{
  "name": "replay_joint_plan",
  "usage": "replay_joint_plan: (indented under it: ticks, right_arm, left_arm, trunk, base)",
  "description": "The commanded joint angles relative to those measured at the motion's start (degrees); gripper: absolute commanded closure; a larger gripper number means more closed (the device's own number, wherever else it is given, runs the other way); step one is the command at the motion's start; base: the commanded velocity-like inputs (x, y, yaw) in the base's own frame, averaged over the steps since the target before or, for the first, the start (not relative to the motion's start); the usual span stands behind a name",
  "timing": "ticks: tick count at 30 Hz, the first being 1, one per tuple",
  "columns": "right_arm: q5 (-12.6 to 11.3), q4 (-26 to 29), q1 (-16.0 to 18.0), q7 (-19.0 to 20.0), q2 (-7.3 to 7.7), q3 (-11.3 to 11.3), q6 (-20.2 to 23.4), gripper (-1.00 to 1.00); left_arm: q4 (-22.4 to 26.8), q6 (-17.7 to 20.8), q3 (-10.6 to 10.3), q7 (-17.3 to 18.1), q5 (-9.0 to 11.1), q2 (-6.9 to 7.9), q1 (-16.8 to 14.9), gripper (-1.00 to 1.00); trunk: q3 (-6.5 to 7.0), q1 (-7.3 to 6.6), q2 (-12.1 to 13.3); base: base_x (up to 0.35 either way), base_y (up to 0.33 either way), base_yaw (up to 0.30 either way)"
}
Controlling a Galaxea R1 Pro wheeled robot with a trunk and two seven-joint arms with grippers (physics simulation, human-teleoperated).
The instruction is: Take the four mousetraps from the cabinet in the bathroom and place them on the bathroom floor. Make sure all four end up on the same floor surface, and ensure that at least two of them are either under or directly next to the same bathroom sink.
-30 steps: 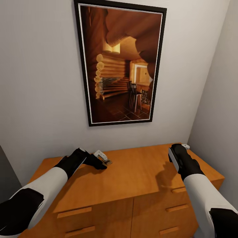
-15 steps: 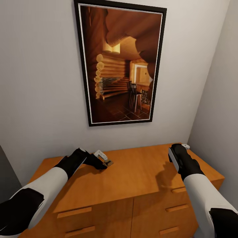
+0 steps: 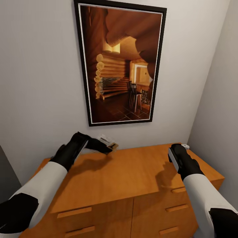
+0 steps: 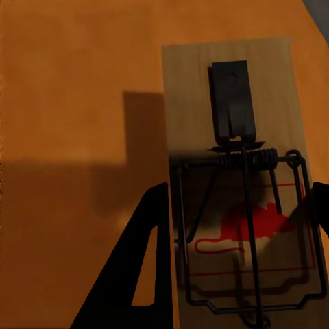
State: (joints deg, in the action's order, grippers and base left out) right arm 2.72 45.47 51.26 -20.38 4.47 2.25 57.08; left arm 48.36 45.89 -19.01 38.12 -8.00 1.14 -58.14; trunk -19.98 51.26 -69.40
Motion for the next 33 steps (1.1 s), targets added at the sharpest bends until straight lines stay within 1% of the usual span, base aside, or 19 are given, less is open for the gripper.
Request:
replay_joint_plan:
  ticks: [1, 4, 6, 10, 14, 16, 19, 21, 25, 26, 30, 33]
  right_arm:
    - [0.2, 0.1, 0.0, 0.2, -0.04, 0.0, 0.3, 1.00]
    - [0.2, 0.1, 0.0, 0.2, -0.06, 0.0, 0.3, 1.00]
    - [0.2, 0.1, 0.0, 0.2, -0.05, 0.0, 0.3, 1.00]
    - [0.2, 0.1, 0.0, 0.2, -0.07, 0.0, 0.4, 1.00]
    - [0.2, 0.1, 0.0, 0.1, -0.14, 0.0, 0.3, 1.00]
    - [0.3, 0.1, 0.0, 0.1, -0.15, 0.0, 0.2, 1.00]
    - [0.3, 0.3, 0.0, 0.0, -0.14, 0.0, 0.2, 1.00]
    - [0.2, 0.8, 0.0, 0.1, -0.07, 0.0, 0.3, 1.00]
    - [0.0, 1.7, 0.0, 0.1, 0.08, 0.0, 0.3, 1.00]
    - [0.0, 1.8, 0.0, 0.2, 0.09, 0.1, 0.3, 1.00]
    - [-0.1, 2.0, 0.0, 0.3, 0.16, 0.1, 0.2, 1.00]
    - [-0.1, 2.0, 0.0, 0.4, 0.13, 0.1, 0.2, 1.00]
  left_arm:
    - [1.6, 0.8, 1.4, 0.5, -0.4, 0.05, 0.0, 1.00]
    - [3.0, 1.7, 3.5, 0.5, -0.1, 0.07, 0.0, 1.00]
    - [3.5, 2.1, 4.3, 0.6, 0.0, 0.19, 0.0, 1.00]
    - [3.8, 2.3, 4.9, 0.7, 0.2, 0.76, 0.0, 1.00]
    - [3.9, 2.7, 5.1, 0.8, 0.3, 2.13, 0.0, 1.00]
    - [3.9, 3.0, 5.2, 0.8, 0.4, 2.52, 0.0, 1.00]
    - [3.8, 4.4, 5.3, 0.8, 0.4, 3.35, 0.0, 1.00]
    - [3.8, 5.3, 5.7, 0.8, 0.6, 3.99, 0.0, 1.00]
    - [3.8, 6.7, 7.3, 0.7, 2.0, 4.92, 0.0, 1.00]
    - [3.8, 7.2, 7.8, 0.7, 2.5, 5.37, 0.0, 1.00]
    - [3.8, 8.0, 8.6, 0.7, 3.2, 6.94, 0.0, 1.00]
    - [3.8, 8.2, 8.7, 0.7, 3.4, 7.41, 0.0, 1.00]
  trunk:
    - [-0.08, 0.00, 0.0]
    - [-0.08, 0.00, 0.0]
    - [-0.08, 0.00, 0.0]
    - [-0.08, 0.00, 0.0]
    - [-0.08, 0.00, 0.0]
    - [-0.08, 0.00, 0.0]
    - [-0.08, 0.00, 0.0]
    - [-0.08, 0.00, 0.0]
    - [-0.08, 0.00, 0.0]
    - [-0.08, 0.00, 0.0]
    - [-0.08, 0.00, 0.0]
    - [-0.08, 0.00, 0.0]
  base:
    - [0.000, 0.000, 0.000]
    - [0.000, 0.000, 0.000]
    - [0.000, 0.000, 0.000]
    - [0.000, 0.000, 0.000]
    - [0.000, 0.000, 0.000]
    - [0.000, 0.000, 0.000]
    - [0.000, 0.000, 0.000]
    - [0.000, 0.000, 0.000]
    - [0.000, 0.000, 0.000]
    - [0.000, 0.000, 0.000]
    - [0.000, 0.000, 0.000]
    - [0.000, 0.000, 0.000]
